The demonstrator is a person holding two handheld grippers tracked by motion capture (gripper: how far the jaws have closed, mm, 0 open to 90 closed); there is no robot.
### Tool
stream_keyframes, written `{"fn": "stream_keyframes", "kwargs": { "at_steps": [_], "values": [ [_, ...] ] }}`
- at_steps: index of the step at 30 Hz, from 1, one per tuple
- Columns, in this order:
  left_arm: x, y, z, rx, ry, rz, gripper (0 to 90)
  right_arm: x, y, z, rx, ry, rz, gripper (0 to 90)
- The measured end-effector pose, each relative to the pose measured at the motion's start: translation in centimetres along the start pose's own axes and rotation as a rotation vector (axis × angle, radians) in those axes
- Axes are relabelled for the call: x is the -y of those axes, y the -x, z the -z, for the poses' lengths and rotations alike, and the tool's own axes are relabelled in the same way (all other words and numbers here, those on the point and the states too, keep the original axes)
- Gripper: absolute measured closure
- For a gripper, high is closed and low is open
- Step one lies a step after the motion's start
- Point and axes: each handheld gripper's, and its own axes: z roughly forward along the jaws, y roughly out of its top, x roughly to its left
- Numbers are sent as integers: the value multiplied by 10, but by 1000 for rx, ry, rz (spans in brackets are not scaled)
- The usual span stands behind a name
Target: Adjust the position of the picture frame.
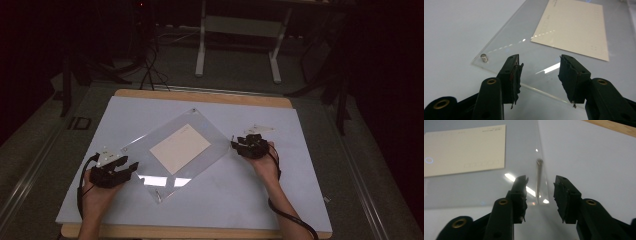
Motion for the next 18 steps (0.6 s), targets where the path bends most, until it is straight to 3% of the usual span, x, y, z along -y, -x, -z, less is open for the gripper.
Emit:
{"fn": "stream_keyframes", "kwargs": {
  "at_steps": [3,5,9,13,18],
  "values": [
    [1,2,2,31,7,-15,513,-6,-2,-13,-2,-18,1,721],
    [2,3,4,58,13,-27,524,-8,-2,-20,12,-25,-2,843],
    [3,5,5,97,15,-48,537,-9,2,-23,4,-4,-52,846],
    [2,10,3,157,14,-69,537,-14,4,-27,18,-16,-52,848],
    [0,17,2,196,6,-102,537,-22,8,-34,28,-27,-57,849]
  ]
}}
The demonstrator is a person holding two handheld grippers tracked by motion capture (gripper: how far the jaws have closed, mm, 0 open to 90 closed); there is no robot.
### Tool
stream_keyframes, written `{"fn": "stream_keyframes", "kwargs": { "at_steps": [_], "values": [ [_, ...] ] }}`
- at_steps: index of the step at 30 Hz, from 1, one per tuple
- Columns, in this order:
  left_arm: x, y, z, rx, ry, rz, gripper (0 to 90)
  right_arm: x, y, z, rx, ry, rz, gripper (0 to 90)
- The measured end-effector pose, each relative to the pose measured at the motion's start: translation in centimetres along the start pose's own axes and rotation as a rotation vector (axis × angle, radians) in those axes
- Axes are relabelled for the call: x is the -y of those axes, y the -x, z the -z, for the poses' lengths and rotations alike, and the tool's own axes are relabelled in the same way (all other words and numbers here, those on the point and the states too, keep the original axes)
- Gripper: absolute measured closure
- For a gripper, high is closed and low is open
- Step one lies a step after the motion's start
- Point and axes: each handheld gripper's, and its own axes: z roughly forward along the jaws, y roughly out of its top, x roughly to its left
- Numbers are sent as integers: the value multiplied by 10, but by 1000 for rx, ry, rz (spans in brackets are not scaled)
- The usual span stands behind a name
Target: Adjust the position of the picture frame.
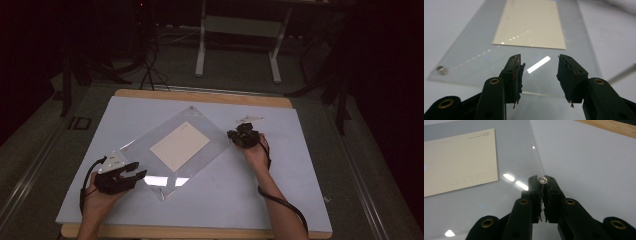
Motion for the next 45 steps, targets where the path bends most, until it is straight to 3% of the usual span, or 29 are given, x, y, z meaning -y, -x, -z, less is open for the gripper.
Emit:
{"fn": "stream_keyframes", "kwargs": {
  "at_steps": [8,16,18,19,24,29,36,41,45],
  "values": [
    [5,16,-5,72,-48,-68,537,-14,11,-12,21,-20,-32,848],
    [11,27,-5,140,-41,-76,534,-17,14,-15,20,-26,-42,847],
    [11,27,-5,140,-41,-76,534,-17,14,-15,18,-25,-42,846],
    [12,33,-7,149,-52,-102,532,-16,14,-15,17,-22,-46,845],
    [7,43,-15,169,-47,-125,539,-16,14,-15,13,-20,-56,843],
    [3,55,-22,147,-37,-175,594,-14,16,-15,0,-9,-78,836],
    [-3,63,-36,167,-51,-213,683,-15,16,-16,0,-10,-86,836],
    [-6,78,-45,89,-50,-313,821,-15,16,-16,0,-10,-94,834],
    [-7,80,-45,78,-47,-325,829,-18,17,-18,4,-19,-108,834]
  ]
}}
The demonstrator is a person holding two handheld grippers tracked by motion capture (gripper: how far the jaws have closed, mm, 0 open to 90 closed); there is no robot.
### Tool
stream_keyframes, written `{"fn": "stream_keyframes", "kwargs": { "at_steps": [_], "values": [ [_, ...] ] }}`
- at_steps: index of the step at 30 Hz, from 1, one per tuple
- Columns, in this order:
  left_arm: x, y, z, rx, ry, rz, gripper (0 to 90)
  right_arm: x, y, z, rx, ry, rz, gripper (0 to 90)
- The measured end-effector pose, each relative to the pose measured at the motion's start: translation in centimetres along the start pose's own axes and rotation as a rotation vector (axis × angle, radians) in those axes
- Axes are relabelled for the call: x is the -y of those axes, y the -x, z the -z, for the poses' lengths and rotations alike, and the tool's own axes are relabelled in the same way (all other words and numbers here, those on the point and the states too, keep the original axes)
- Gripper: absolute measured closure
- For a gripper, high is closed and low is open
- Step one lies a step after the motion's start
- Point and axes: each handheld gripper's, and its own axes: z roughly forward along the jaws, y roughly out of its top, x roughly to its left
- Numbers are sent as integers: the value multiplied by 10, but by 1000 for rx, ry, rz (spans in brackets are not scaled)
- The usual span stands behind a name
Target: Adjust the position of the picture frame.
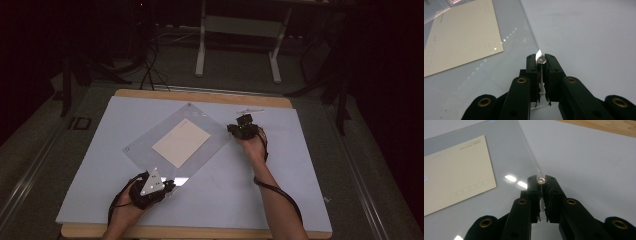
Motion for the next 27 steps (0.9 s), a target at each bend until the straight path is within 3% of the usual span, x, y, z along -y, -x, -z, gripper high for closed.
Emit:
{"fn": "stream_keyframes", "kwargs": {
  "at_steps": [3,5,9,14,19,21,27],
  "values": [
    [-10,5,3,-25,27,-45,820,-3,3,-1,0,-4,-10,837],
    [-19,6,5,-32,52,-59,815,-4,7,-1,-8,-1,-43,838],
    [-33,6,5,-28,67,-72,810,-8,14,-4,-13,11,-101,838],
    [-47,10,0,-33,88,-80,803,-20,18,-8,4,22,-127,836],
    [-69,35,-10,-6,86,-154,795,-30,20,-18,-23,27,-150,834],
    [-78,48,-18,7,72,-206,796,-34,18,-23,-42,36,-166,834],
    [-101,75,-36,48,58,-294,778,-49,-2,-38,-89,30,-141,835]
  ]
}}
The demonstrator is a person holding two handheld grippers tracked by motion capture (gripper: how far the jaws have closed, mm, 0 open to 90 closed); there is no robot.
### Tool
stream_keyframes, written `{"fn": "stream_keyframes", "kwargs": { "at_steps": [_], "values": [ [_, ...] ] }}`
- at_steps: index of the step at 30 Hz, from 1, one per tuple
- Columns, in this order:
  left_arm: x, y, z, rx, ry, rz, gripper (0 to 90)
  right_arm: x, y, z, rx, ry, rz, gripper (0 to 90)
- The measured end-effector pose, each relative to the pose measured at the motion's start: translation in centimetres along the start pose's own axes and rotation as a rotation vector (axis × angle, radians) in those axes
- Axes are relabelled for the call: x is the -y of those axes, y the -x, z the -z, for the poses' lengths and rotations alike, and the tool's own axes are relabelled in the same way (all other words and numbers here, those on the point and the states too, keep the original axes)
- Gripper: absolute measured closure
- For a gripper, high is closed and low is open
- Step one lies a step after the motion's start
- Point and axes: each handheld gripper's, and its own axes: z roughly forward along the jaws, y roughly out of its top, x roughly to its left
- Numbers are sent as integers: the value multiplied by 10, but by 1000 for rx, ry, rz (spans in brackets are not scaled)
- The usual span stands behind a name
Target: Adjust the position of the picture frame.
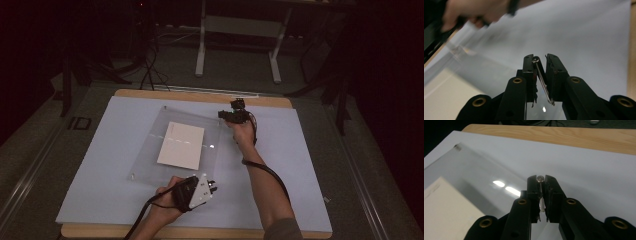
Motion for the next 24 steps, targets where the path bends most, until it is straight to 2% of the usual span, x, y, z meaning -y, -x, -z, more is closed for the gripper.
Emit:
{"fn": "stream_keyframes", "kwargs": {
  "at_steps": [2,5,10,13,15,16,18,19,20,21,24],
  "values": [
    [-5,2,-6,26,9,2,777,-4,-10,-6,-11,-12,28,833],
    [-5,2,-16,75,36,42,790,-8,-24,-13,-15,-26,65,830],
    [-10,3,-32,115,49,75,797,-7,-44,-27,-36,-44,108,812],
    [-13,6,-45,117,33,61,799,-4,-57,-36,-61,-43,124,799],
    [-10,6,-55,134,22,72,812,-4,-62,-39,-77,-34,130,789],
    [-8,6,-60,141,18,80,814,-3,-63,-40,-72,-30,134,788],
    [-3,8,-69,139,3,83,813,-3,-61,-42,-48,-69,137,779],
    [-1,7,-69,145,11,101,812,0,-59,-43,-60,-90,144,719],
    [-1,6,-68,146,11,101,803,1,-57,-41,-51,-92,155,671],
    [0,6,-66,134,7,91,769,3,-56,-39,-51,-89,162,658],
    [5,0,-56,179,31,114,674,7,-49,-27,-67,-70,159,630]
  ]
}}
